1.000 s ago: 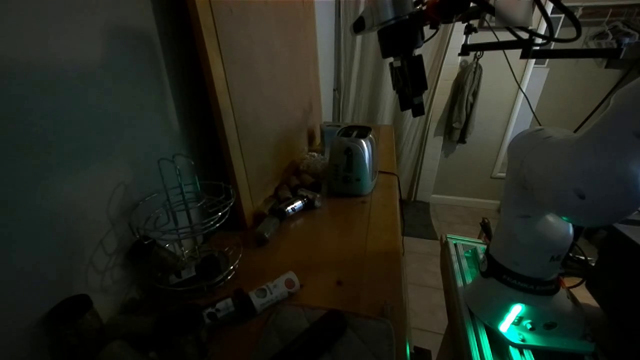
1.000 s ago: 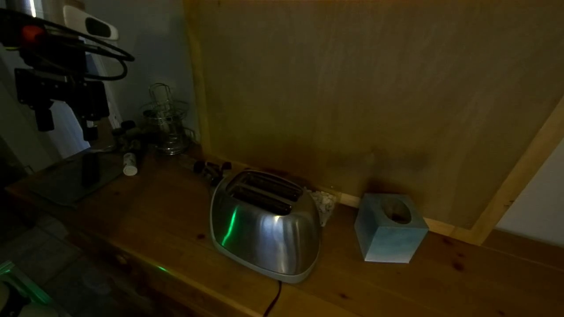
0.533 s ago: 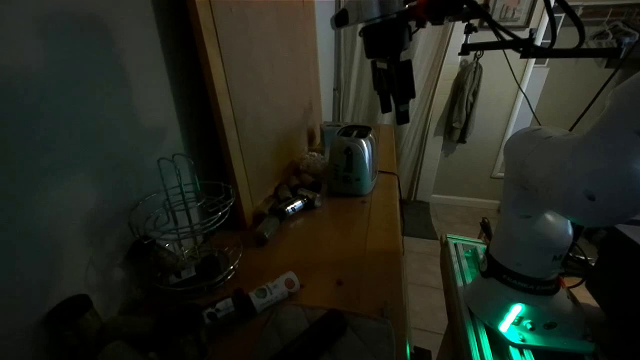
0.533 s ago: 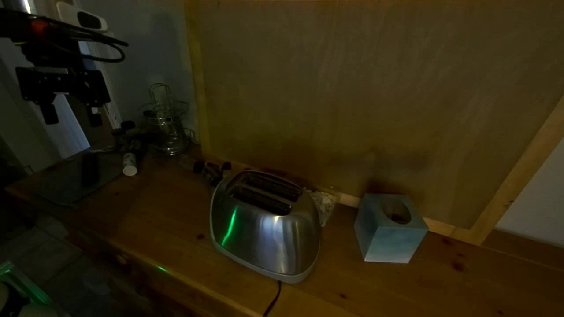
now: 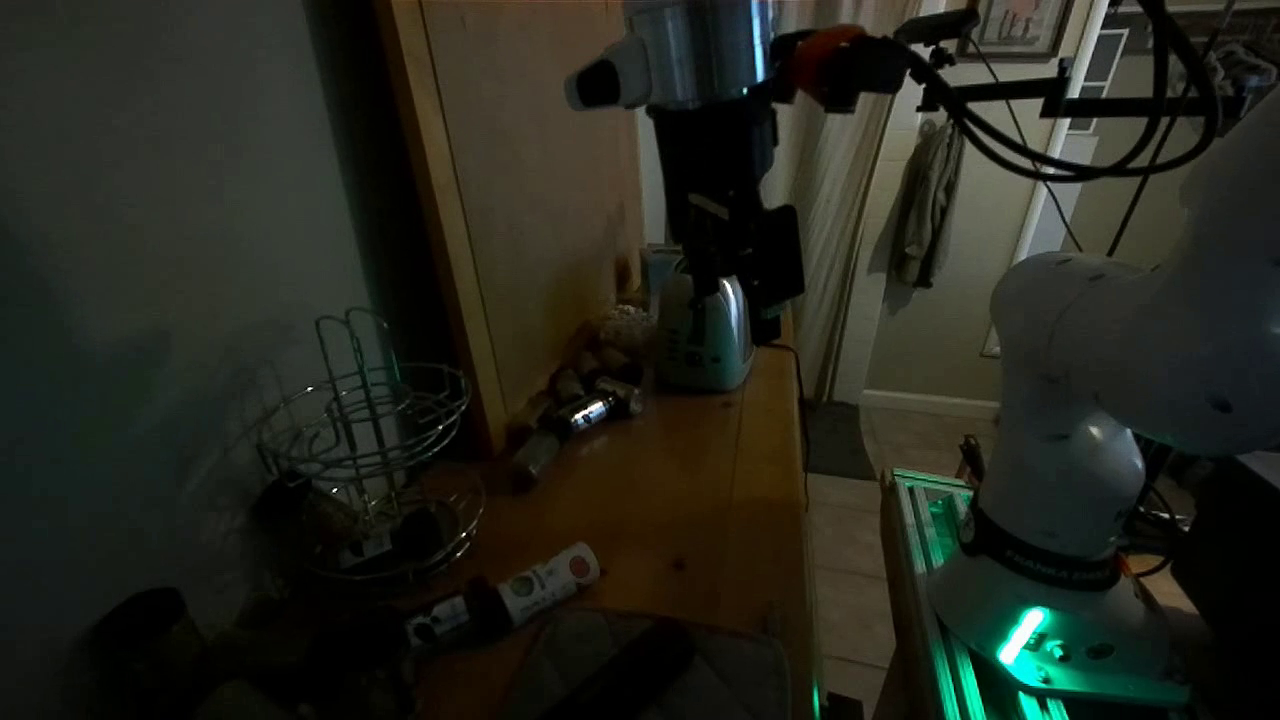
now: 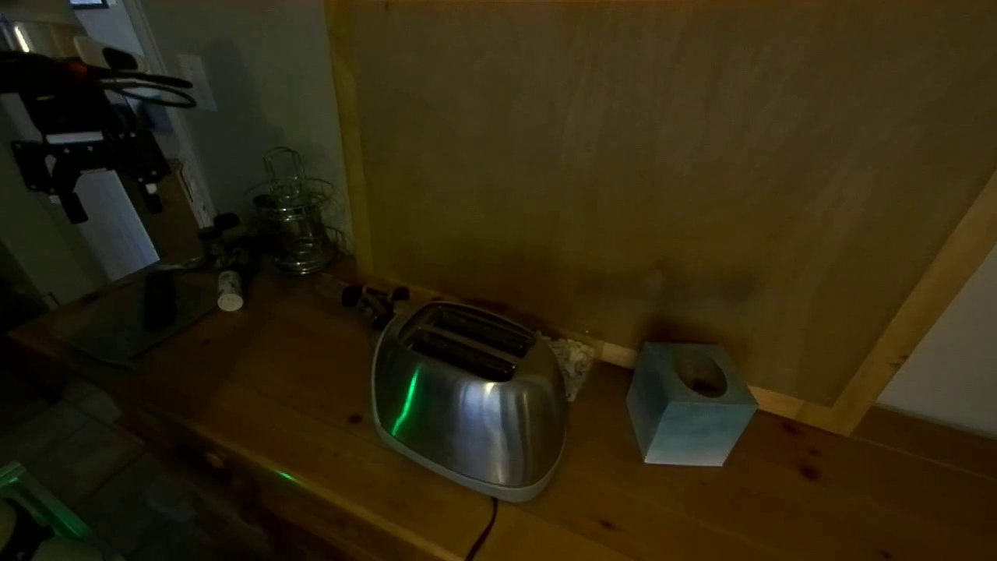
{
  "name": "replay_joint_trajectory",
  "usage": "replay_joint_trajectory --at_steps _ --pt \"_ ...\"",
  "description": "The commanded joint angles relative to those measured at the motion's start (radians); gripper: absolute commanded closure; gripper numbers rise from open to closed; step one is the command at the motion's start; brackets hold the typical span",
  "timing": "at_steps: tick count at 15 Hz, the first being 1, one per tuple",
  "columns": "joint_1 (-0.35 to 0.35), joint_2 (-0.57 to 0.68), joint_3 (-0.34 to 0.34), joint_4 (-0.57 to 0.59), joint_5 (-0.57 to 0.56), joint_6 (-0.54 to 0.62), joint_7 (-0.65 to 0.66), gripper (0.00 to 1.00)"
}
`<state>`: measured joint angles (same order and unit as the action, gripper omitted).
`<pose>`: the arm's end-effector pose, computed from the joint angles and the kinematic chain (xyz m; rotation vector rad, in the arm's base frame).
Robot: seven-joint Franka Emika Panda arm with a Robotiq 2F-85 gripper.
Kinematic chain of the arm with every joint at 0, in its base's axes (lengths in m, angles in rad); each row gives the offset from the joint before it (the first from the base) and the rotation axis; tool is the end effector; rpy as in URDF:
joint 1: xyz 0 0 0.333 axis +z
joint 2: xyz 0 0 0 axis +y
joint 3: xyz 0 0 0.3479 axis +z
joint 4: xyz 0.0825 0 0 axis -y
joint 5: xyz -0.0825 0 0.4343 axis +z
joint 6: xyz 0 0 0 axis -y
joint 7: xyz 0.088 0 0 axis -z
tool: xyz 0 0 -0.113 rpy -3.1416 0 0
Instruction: Move the remote control to the right then flip it over.
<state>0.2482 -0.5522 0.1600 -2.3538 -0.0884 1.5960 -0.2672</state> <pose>0.3626 0.1534 0.5232 2.7872 0.9464 -0.2980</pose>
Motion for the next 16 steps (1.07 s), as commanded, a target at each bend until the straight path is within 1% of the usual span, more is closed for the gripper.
replay_joint_trajectory --at_steps 1,5,7,9,13,14,16 --pt "0.014 0.014 -0.002 0.002 0.002 0.002 0.006 0.00" --pt "0.010 0.011 -0.006 0.002 0.001 0.002 0.007 0.00" --pt "0.040 0.050 -0.011 -0.017 0.040 0.065 -0.046 0.00" --pt "0.078 0.097 -0.009 -0.055 0.097 0.186 -0.117 0.00" --pt "0.140 0.210 0.003 -0.126 0.172 0.468 -0.255 0.00" --pt "0.153 0.240 0.002 -0.136 0.190 0.518 -0.299 0.00" --pt "0.171 0.302 0.007 -0.147 0.222 0.579 -0.362 0.00"
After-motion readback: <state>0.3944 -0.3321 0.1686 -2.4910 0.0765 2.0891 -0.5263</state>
